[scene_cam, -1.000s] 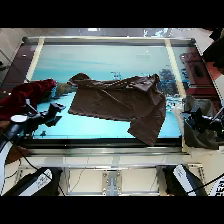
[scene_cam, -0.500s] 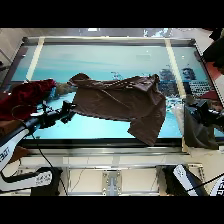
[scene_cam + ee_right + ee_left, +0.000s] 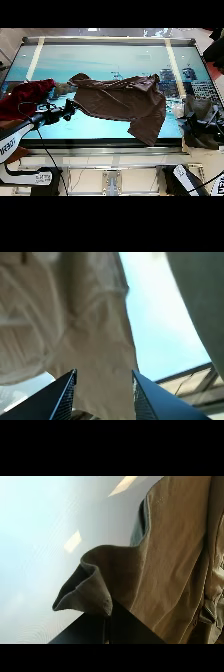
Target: Fold the shirts.
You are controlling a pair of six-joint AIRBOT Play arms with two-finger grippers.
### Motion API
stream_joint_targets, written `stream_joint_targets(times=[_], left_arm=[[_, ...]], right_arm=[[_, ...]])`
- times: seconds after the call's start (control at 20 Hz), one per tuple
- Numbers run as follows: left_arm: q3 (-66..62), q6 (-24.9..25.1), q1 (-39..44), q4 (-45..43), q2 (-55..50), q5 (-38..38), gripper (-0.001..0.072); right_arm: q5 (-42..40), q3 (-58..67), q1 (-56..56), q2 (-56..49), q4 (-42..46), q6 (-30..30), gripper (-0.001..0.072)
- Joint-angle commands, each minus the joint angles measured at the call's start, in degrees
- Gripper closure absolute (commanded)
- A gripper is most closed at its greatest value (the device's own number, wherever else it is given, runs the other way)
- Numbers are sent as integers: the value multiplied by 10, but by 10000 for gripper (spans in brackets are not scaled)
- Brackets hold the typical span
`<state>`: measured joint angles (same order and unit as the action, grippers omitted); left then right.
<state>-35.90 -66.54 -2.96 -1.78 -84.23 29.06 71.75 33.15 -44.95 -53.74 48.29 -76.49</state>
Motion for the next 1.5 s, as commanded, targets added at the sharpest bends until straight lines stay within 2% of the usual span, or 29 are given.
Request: stream_joint_targets(times=[0.0, 0.3, 0.7, 0.8, 0.85, 0.9, 0.95, 1.05, 1.2, 1.3, 1.4, 1.45], left_arm=[[-3, 2, 1, 5, -1, 7, 698], [-3, 2, 1, 6, -1, 7, 697], [-3, 4, 1, 6, -1, 7, 697], [-3, 37, 1, 6, -1, 6, 697], [-3, 47, 1, 6, -1, 7, 697], [-3, 59, 1, 6, -1, 7, 697], [-4, 78, 1, 6, 0, 7, 698], [-8, 143, -7, 5, 21, 18, 698], [-23, 242, -69, 1, 123, 102, 699], [-38, 255, -131, -25, 238, 165, 700], [-71, 253, -194, -111, 380, 203, 700], [-93, 232, -227, -159, 457, 196, 701]], right_arm=[[-60, -81, 0, -29, -27, 29, 306], [-142, -95, 15, -103, -180, 145, 306], [-342, -86, 207, -166, -233, 147, 307], [-356, -67, 234, -181, -236, 147, 309], [-356, -57, 243, -190, -239, 147, 330], [-356, -46, 251, -200, -247, 147, 463], [-354, -33, 257, -207, -252, 147, 703], [-315, -3, 258, -199, -251, 148, 702], [-190, 76, 257, -128, -224, 177, 703], [-77, 150, 257, -39, -150, 168, 703], [7, 228, 257, 74, -86, 116, 702], [22, 271, 257, 138, -56, 87, 702]])
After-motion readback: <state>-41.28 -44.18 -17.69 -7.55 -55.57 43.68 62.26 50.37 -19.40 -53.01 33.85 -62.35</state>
